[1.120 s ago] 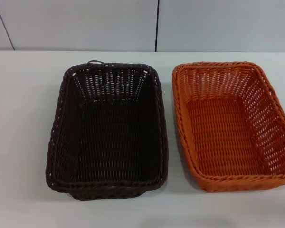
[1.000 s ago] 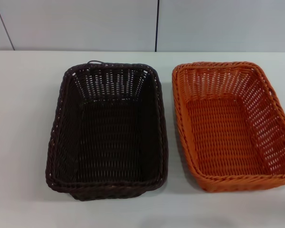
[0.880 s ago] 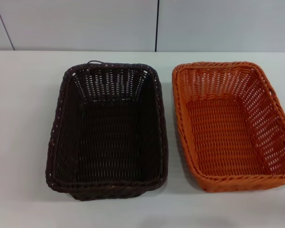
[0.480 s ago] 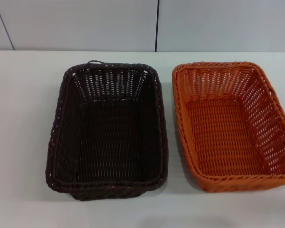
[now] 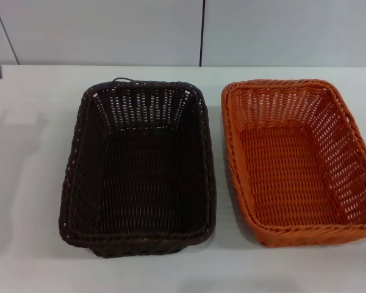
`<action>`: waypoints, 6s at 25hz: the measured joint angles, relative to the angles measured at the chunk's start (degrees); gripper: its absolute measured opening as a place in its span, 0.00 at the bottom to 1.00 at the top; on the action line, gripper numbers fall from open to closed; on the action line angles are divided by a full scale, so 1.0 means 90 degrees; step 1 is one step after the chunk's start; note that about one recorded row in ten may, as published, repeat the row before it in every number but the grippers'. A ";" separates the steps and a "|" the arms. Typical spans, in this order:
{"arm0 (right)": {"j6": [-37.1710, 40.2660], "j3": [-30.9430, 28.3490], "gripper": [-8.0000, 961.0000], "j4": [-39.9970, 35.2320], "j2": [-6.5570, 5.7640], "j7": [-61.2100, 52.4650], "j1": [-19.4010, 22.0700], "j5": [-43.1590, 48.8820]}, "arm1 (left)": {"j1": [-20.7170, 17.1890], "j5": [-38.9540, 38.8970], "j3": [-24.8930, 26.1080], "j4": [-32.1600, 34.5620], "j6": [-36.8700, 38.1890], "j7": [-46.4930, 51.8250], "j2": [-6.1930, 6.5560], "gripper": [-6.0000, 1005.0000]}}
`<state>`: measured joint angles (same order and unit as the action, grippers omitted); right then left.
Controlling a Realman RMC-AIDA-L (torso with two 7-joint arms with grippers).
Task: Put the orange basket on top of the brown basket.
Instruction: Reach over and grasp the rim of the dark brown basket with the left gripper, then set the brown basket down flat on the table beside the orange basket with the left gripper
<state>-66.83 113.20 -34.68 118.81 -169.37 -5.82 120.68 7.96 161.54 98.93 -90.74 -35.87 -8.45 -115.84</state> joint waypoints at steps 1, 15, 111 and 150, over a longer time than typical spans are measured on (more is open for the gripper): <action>0.0058 -0.0006 0.78 0.0025 -0.0005 0.0000 -0.0030 -0.0002 | 0.0148 0.0006 0.0199 -0.0248 -0.0633 -0.0237 -0.0112 0.76; 0.0400 -0.0020 0.78 0.0452 -0.0008 0.0000 -0.0360 -0.0080 | 0.1416 0.0040 0.0125 -0.1547 -0.4942 -0.0054 -0.0268 0.74; 0.0241 0.0049 0.78 0.0423 -0.0028 0.0010 -0.0490 0.0055 | 0.2532 -0.1352 0.1367 -0.1845 -0.6583 -0.4448 -0.0218 0.20; 0.0293 -0.0010 0.78 0.0387 -0.0028 0.0010 -0.0461 0.0231 | 0.3971 -0.1209 0.1403 0.0963 -0.6182 -0.6265 -0.0220 0.29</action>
<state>-64.19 113.11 -31.20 118.56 -169.28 -9.97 122.76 43.70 150.67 111.56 -82.08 -91.51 -64.84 -117.82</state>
